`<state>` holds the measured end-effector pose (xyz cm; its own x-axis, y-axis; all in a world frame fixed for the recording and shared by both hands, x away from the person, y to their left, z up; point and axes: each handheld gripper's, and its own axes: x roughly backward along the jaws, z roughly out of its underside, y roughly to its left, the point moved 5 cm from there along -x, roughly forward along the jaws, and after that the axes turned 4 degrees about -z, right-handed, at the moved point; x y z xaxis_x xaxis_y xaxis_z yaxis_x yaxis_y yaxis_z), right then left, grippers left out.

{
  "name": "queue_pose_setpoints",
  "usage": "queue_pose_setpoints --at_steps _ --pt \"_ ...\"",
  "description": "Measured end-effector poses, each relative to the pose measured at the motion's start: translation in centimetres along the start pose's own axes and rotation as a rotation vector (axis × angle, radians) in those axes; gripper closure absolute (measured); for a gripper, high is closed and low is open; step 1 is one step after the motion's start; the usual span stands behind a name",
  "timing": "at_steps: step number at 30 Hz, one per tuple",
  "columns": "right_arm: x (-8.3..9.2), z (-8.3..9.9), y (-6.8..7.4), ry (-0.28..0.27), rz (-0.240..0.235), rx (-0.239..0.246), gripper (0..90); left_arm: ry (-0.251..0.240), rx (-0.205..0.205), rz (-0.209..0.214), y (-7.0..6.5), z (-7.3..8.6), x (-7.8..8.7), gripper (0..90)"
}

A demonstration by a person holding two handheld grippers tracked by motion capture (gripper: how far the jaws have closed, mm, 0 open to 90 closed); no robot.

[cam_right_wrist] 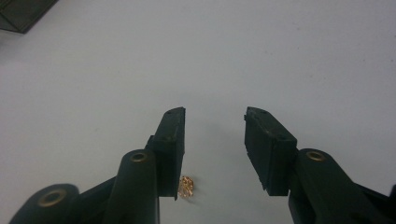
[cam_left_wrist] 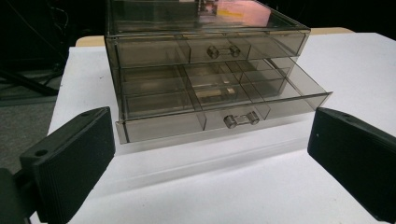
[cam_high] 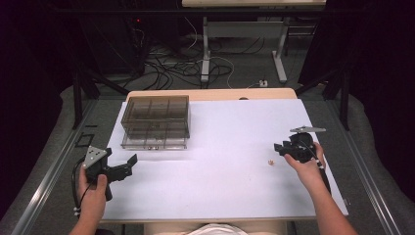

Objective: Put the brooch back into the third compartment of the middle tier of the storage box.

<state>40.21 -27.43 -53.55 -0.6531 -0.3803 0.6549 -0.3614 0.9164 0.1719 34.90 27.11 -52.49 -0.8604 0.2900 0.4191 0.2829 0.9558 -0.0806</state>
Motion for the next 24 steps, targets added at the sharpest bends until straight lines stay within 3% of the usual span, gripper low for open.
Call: queue_pose_setpoints --at_steps 4,6,12,24 --pt "-0.3 0.6 -0.2 0.013 -0.013 -0.030 59.0 -0.001 -0.001 0.000 -0.1 0.0 0.0 0.6" --pt "-0.6 1.0 -0.4 0.032 -0.047 -0.053 59.6 0.000 -0.001 0.001 0.0 0.0 0.0 0.6" --pt "-0.8 1.5 -0.3 0.049 -0.083 -0.108 61.3 -0.002 -0.001 0.002 0.0 0.0 0.0 0.6" --pt "-1.7 2.3 0.2 0.111 -0.103 -0.129 65.9 -0.002 -0.001 0.005 0.0 0.0 0.0 0.6"
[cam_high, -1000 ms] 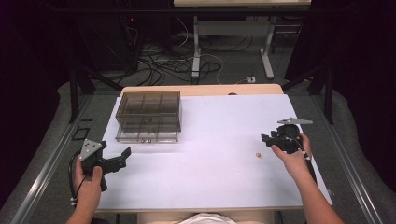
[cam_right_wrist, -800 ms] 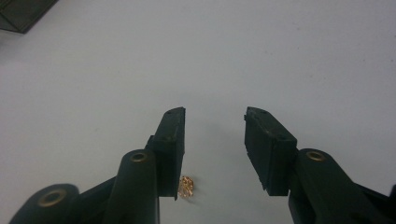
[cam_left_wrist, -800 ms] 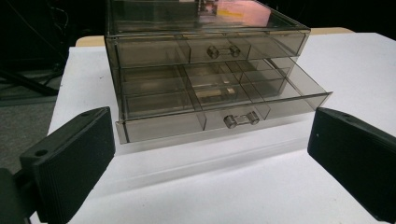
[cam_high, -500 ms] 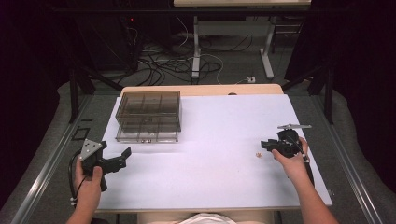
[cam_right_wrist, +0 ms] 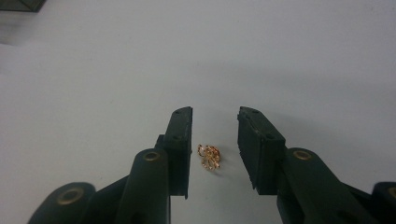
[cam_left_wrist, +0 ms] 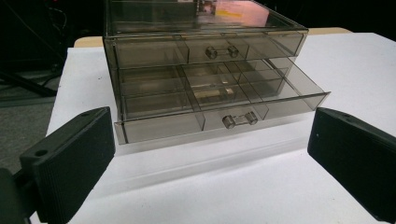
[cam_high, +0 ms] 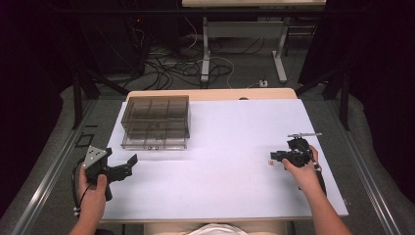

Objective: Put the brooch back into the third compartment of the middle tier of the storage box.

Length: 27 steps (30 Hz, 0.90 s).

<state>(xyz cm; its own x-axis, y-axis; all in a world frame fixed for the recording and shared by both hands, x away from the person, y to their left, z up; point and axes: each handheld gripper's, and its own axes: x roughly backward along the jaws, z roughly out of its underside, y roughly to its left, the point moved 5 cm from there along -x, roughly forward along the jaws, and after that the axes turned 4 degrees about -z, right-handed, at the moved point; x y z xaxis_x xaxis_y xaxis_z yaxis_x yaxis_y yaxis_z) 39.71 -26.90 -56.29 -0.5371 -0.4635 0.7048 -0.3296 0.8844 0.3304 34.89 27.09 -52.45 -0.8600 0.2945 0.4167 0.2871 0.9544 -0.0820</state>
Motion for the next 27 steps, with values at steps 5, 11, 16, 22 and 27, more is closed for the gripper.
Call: queue_pose_setpoints --at_steps 5,11,16,22,27 --pt "-0.3 0.2 0.0 0.022 0.004 -0.001 69.4 0.002 0.000 0.000 0.0 0.0 0.0 0.6" --pt "-0.6 0.4 0.0 0.036 0.003 -0.006 72.6 0.003 0.001 0.001 0.0 0.0 0.0 0.6" --pt "-0.8 0.5 0.0 0.047 0.000 -0.008 73.8 0.004 0.000 0.001 0.0 0.0 0.0 0.6" --pt "-1.0 0.6 -0.1 0.058 -0.007 -0.007 75.7 0.003 0.003 -0.001 0.1 0.1 -0.1 0.6" --pt "-1.3 0.7 0.0 0.071 -0.011 -0.008 76.5 0.002 0.007 0.000 0.1 0.1 -0.1 0.7"
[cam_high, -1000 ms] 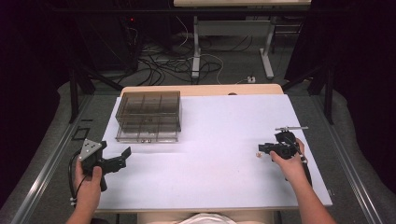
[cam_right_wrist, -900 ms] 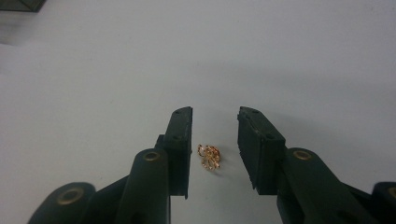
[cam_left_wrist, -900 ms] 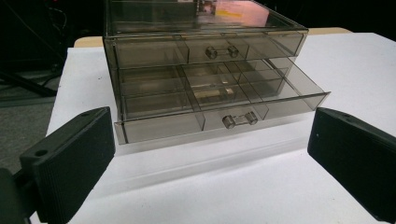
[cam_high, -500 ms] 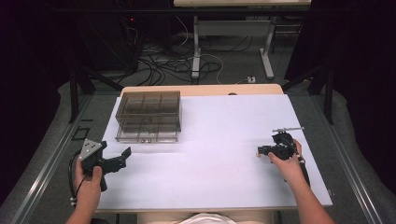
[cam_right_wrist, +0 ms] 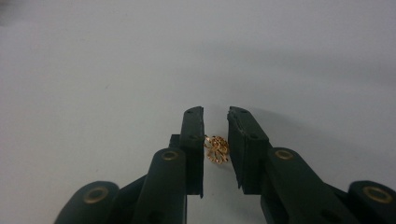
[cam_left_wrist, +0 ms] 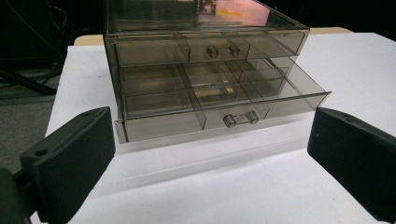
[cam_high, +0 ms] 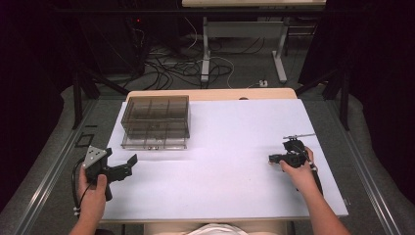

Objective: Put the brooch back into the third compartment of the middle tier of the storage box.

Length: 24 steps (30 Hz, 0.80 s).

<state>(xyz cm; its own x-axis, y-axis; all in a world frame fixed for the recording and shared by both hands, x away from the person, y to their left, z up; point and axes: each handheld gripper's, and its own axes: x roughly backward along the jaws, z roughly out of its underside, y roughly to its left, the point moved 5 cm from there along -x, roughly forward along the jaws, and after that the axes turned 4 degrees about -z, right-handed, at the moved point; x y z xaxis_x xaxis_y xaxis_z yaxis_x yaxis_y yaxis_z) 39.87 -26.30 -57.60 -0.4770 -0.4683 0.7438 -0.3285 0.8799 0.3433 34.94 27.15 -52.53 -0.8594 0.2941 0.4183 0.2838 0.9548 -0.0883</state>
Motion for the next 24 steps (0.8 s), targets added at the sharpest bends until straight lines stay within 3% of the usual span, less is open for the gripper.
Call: queue_pose_setpoints --at_steps 9,24 --pt "-0.22 0.07 0.04 0.012 -0.005 -0.001 77.9 0.002 -0.002 -0.001 0.03 0.02 -0.02 0.8" --pt "-0.31 0.20 0.11 0.038 -0.009 -0.025 89.4 0.002 0.000 0.000 0.09 0.02 0.02 0.9"
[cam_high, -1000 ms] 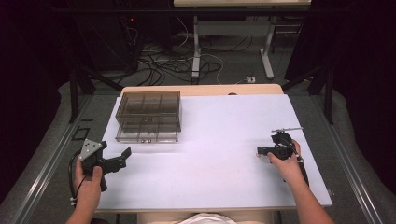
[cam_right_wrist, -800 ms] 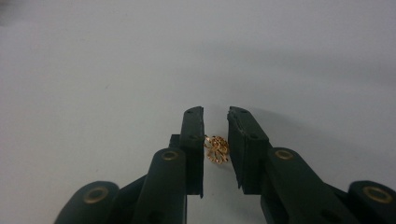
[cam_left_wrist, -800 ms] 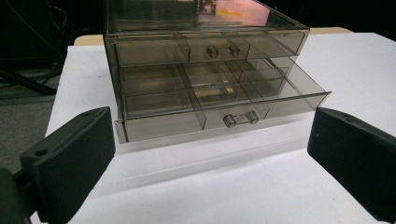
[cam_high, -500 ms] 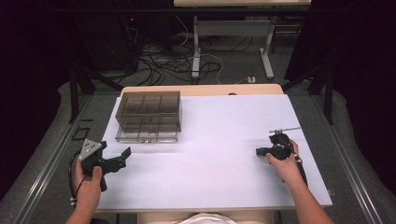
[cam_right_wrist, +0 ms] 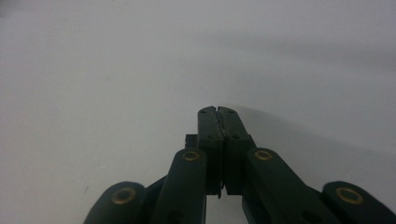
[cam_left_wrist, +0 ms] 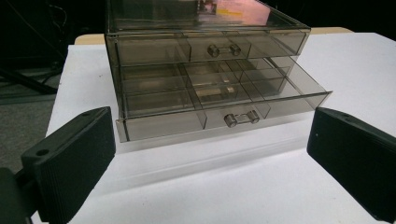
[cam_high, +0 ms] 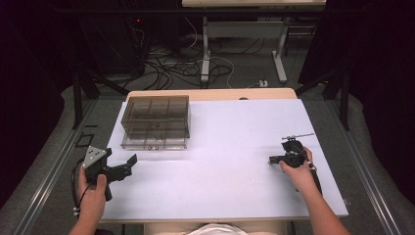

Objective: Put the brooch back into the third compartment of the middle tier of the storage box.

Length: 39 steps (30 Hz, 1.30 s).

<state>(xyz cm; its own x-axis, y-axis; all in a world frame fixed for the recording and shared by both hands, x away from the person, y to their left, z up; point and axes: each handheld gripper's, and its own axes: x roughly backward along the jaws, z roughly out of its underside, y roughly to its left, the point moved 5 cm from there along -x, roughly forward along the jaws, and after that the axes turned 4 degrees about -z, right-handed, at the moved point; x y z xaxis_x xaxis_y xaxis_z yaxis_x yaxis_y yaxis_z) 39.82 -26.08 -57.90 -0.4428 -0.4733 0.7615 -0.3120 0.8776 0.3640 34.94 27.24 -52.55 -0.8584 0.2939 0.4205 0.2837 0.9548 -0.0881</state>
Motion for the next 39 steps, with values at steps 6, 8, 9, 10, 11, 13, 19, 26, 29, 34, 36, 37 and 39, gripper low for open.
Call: queue_pose_setpoints --at_steps 6,8,9,10,11,13,19,26,29,34,36,37,39 --pt "0.02 -0.02 -0.02 0.005 -0.010 0.002 90.0 -0.001 0.001 0.001 0.01 -0.01 0.00 0.9" --pt "0.01 -0.03 -0.02 0.003 -0.010 0.004 90.0 -0.001 0.001 0.001 0.01 -0.01 0.00 0.9" --pt "0.01 -0.03 -0.02 0.004 -0.009 0.004 90.0 -0.001 0.001 0.001 0.00 -0.01 0.00 0.9" --pt "0.01 -0.02 -0.02 0.004 -0.009 0.003 90.0 -0.001 0.001 0.001 0.00 -0.01 0.00 0.9" --pt "0.01 -0.02 -0.02 0.004 -0.009 0.003 90.0 -0.001 0.001 0.001 0.00 -0.01 0.00 0.9" --pt "0.01 -0.03 -0.02 0.006 -0.009 0.001 90.0 -0.001 0.001 0.001 0.00 -0.01 0.00 1.0" --pt "0.03 -0.01 0.04 0.005 -0.003 -0.008 90.0 -0.002 0.003 0.003 -0.01 -0.02 0.01 0.9" --pt "0.18 -0.12 0.25 -0.004 -0.002 -0.014 90.0 -0.003 0.003 0.001 0.03 -0.01 0.00 0.9" --pt "0.23 -0.17 0.18 -0.016 0.005 -0.003 90.0 -0.003 0.002 0.000 0.05 -0.01 -0.01 1.0" --pt "0.51 -0.40 0.14 -0.062 0.009 0.018 90.0 -0.004 0.002 0.000 0.05 -0.01 0.00 0.9" --pt "0.60 -0.41 0.30 -0.066 0.008 0.005 90.0 -0.005 0.003 0.001 0.06 -0.02 0.00 1.0" --pt "0.64 -0.48 0.29 -0.078 0.013 0.014 90.0 -0.004 0.004 0.001 0.06 -0.02 0.01 1.0" --pt "0.76 -0.54 0.41 -0.092 0.014 0.013 90.0 -0.003 0.004 0.001 0.05 -0.02 0.02 1.0"
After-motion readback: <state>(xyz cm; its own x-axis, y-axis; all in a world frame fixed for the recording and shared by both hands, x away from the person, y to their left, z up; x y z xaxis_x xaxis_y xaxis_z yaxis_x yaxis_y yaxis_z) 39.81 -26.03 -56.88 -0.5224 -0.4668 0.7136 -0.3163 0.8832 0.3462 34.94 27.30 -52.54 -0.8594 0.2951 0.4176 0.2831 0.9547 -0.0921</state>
